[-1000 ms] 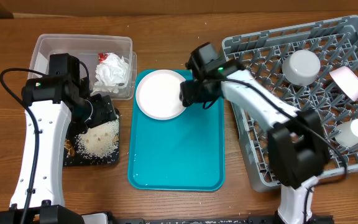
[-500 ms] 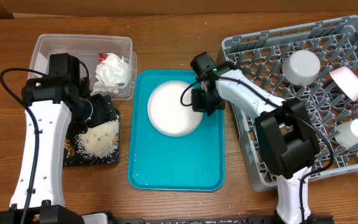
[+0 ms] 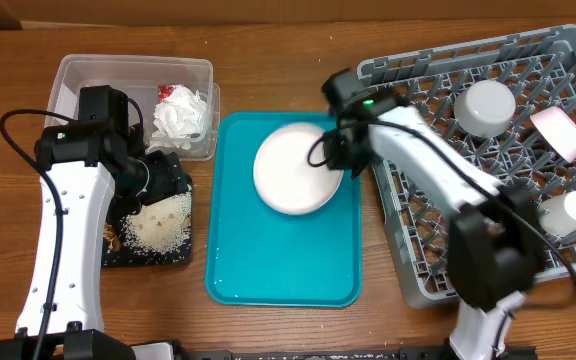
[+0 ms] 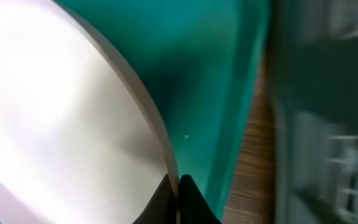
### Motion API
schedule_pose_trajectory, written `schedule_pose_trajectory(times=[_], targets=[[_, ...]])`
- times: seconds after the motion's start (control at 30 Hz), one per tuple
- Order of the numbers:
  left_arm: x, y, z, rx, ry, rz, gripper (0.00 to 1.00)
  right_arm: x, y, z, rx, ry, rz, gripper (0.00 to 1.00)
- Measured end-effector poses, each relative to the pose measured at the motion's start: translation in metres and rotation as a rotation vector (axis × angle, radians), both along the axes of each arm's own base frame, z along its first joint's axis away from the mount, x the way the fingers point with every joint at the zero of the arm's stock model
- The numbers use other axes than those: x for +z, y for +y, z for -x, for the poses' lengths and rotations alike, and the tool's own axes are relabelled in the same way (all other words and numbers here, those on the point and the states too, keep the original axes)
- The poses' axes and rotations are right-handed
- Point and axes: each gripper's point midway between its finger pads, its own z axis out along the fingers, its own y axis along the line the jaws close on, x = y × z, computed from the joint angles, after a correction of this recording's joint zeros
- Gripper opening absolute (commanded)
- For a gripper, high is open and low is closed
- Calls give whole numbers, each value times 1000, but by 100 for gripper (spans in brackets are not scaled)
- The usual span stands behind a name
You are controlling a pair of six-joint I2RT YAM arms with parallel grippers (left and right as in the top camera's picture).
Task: Sort waste into correct bins and load items into the dishwasher
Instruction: 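Lift the plate with right gripper and stand it upright in the rack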
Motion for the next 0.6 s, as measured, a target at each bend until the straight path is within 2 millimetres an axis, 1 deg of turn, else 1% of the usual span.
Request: schedule_pose_trajectory(times=[0.07,0.1,0.17,0.23,0.27,0.33,0.37,0.43,0.5,0.6], targets=[[0,0,0,0,0,0,83,41,-14,-12,-7,-127,3,4],[0,0,0,0,0,0,83,59,-21,-18,-14,-183,7,4],[0,0,0,0,-1,0,83,103,-40,-31,-35,-331,26,4],[0,0,0,0,-1,-1,83,139,-62,-39,-69,-451,67,4],[0,0,-1,0,-3,-1,83,156,-74,-42,-91,-506,98,4],[0,0,-1,0,-5,-1,83,181,-101,-46,-142,-590,183,4],[0,0,-1,0,-5,-1,83,189,-115,-48,-174,-616,234,4],[0,0,-1,0,-5,-1,83,195,-139,-49,-227,-639,333,4],[0,0,-1,0,-5,0,83,196,-163,-51,-279,-642,441,4],[0,0,-1,0,-5,-1,83,194,-187,-52,-332,-632,546,4]])
